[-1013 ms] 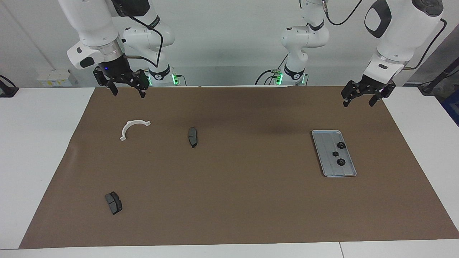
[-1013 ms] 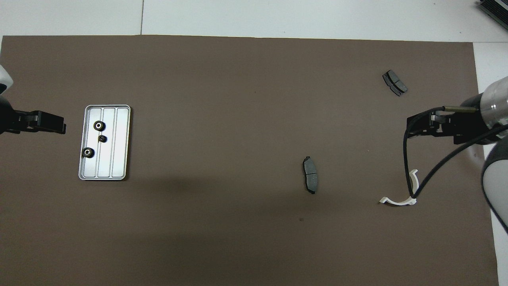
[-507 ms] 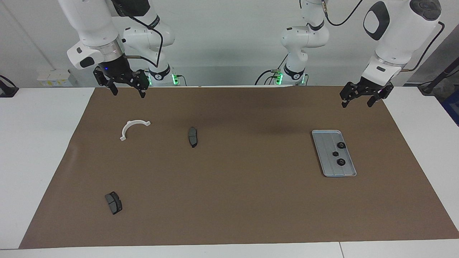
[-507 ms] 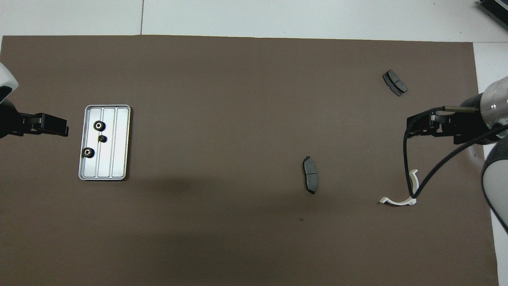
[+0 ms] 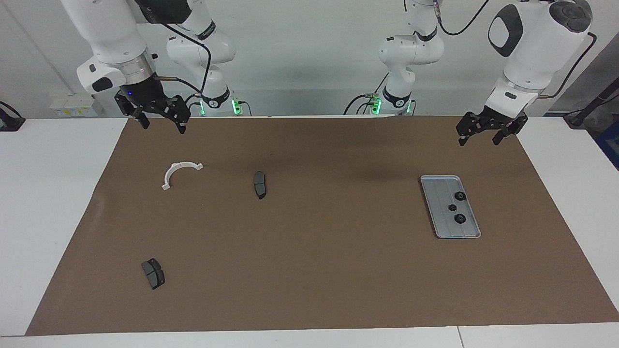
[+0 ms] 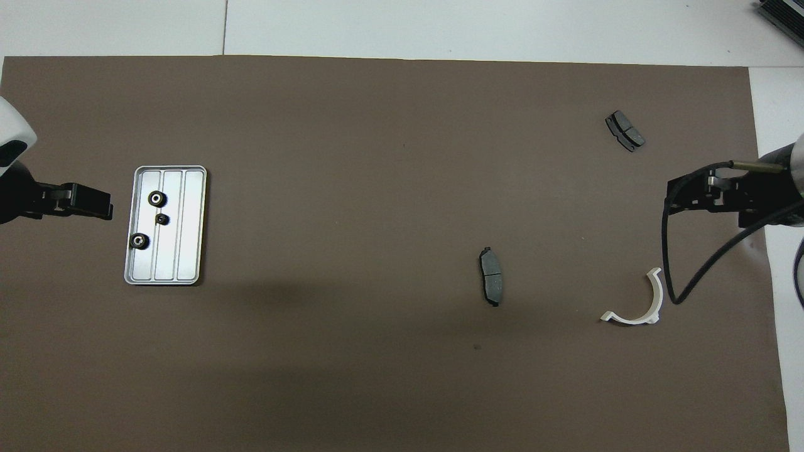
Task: Place bearing gear from tray to pile
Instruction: 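Reach the left gripper down into the tray and grasp a black gear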
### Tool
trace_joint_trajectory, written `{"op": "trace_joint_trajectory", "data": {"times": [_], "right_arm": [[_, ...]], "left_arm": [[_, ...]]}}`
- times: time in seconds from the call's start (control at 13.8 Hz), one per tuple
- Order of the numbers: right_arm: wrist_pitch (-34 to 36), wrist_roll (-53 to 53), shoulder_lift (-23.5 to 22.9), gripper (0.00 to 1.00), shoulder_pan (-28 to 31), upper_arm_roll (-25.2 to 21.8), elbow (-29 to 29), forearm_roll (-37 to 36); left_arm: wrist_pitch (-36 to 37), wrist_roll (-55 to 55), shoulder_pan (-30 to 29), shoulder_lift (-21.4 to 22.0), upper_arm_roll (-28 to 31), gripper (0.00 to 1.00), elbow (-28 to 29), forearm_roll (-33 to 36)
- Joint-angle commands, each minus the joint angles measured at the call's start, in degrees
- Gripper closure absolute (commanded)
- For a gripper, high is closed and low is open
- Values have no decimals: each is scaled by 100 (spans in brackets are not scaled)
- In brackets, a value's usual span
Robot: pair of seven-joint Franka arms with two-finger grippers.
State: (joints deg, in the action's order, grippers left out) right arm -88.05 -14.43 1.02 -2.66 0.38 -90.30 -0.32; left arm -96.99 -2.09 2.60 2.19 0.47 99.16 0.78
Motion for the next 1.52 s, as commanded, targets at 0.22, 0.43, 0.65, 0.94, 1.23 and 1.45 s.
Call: {"op": "trace_joint_trajectory", "data": {"times": [0.22,0.43,0.65,0.94,1.23,1.45], "right_arm": [[-168,467,-32,0,107,32,30,-21],[-194,476,-40,0,116,41,57,-65],[-186,467,-32,0,99,32,-5,-74],[-212,459,47,0,90,32,-172,-65],[-256,467,118,0,72,41,-339,-56],[-265,459,153,0,46,41,-392,-48]], "left_arm": [[-512,7,39,361,-55,0,682,98],[-1522,50,-49,352,-20,0,1296,98],[-2383,33,-233,-42,-20,0,1623,98],[-3420,24,-303,-675,-20,0,1833,98],[-4265,50,-321,-1404,-20,0,2002,98],[-4328,68,-339,-1564,-20,28,2054,98]]}}
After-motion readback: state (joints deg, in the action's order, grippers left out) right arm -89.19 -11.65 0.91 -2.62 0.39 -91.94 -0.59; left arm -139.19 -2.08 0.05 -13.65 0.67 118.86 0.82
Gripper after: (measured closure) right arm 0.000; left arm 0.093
